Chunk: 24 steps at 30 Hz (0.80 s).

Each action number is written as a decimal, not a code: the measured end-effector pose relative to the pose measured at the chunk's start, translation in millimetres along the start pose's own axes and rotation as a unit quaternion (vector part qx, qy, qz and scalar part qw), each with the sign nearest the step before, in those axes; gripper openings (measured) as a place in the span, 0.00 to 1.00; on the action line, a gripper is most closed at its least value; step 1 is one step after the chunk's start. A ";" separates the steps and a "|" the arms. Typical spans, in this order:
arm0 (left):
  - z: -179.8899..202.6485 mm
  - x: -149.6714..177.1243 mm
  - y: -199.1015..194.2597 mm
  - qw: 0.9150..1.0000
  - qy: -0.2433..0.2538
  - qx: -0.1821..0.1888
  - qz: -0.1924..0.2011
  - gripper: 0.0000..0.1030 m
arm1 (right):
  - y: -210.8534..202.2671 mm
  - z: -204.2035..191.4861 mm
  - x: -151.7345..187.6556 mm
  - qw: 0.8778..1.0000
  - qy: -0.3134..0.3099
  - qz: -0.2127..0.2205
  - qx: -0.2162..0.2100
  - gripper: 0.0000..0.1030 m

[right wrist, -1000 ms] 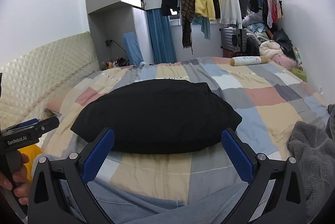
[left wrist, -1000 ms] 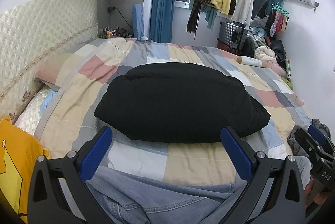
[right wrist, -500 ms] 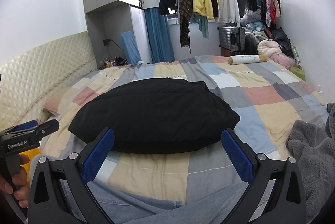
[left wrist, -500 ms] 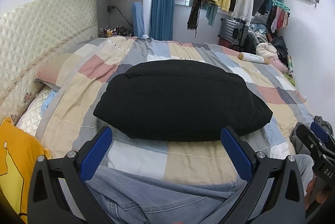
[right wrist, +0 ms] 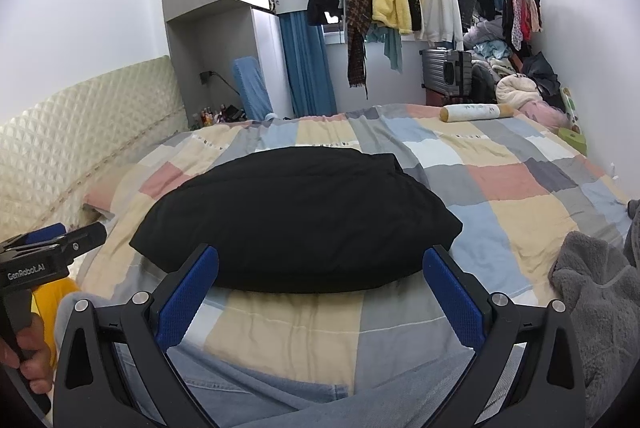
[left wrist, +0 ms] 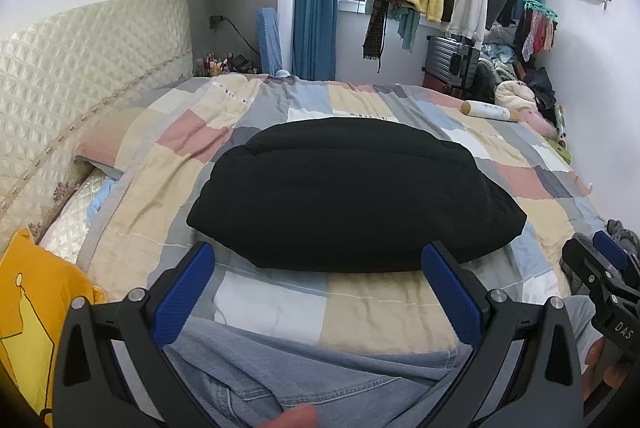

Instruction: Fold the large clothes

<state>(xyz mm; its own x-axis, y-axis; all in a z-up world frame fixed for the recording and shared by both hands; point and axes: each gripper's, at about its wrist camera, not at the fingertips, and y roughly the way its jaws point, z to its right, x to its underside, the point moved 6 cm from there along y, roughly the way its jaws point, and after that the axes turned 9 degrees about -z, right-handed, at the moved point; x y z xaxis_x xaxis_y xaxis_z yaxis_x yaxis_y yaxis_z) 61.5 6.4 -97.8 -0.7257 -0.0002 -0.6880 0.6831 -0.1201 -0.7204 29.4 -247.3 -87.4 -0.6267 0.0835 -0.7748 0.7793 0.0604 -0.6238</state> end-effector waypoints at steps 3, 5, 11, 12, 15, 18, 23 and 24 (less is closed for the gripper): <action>-0.3 -0.3 -1.3 1.000 0.000 0.000 0.001 1.00 | -0.1 0.0 -0.4 1.000 0.000 0.000 0.000 1.00; -0.1 -0.5 -1.2 1.000 -0.001 0.006 0.000 1.00 | -0.2 0.3 -0.6 1.000 -0.001 0.001 0.002 1.00; -0.4 -1.8 -2.3 1.000 -0.001 0.006 0.000 1.00 | -3.0 4.0 -2.8 1.000 -0.001 0.005 0.007 1.00; 0.8 -1.4 -2.2 1.000 -0.001 0.006 0.001 1.00 | -3.4 4.4 -3.3 1.000 -0.002 0.005 0.007 1.00; 0.4 -1.9 -2.7 1.000 -0.002 0.007 0.001 1.00 | -4.5 4.5 -3.8 1.000 -0.003 0.007 0.008 1.00; 1.1 -1.7 -3.1 1.000 -0.001 0.009 0.000 1.00 | -4.7 3.5 -3.7 1.000 -0.004 0.007 0.007 1.00; 3.4 -0.3 -4.3 1.000 -0.001 0.009 -0.001 1.00 | -5.1 3.7 -3.7 1.000 -0.005 0.008 0.008 1.00; 4.1 -0.2 -4.5 1.000 -0.001 0.009 -0.002 1.00 | -4.8 3.7 -4.0 1.000 -0.005 0.008 0.008 1.00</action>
<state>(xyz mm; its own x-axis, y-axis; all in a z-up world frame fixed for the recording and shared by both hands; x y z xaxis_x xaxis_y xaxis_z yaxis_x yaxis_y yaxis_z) 58.2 2.9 -94.1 -0.7289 -0.0022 -0.6846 0.6782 -0.1388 -0.7216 28.2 -251.6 -81.7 -0.6146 0.0735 -0.7854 0.7888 0.0428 -0.6132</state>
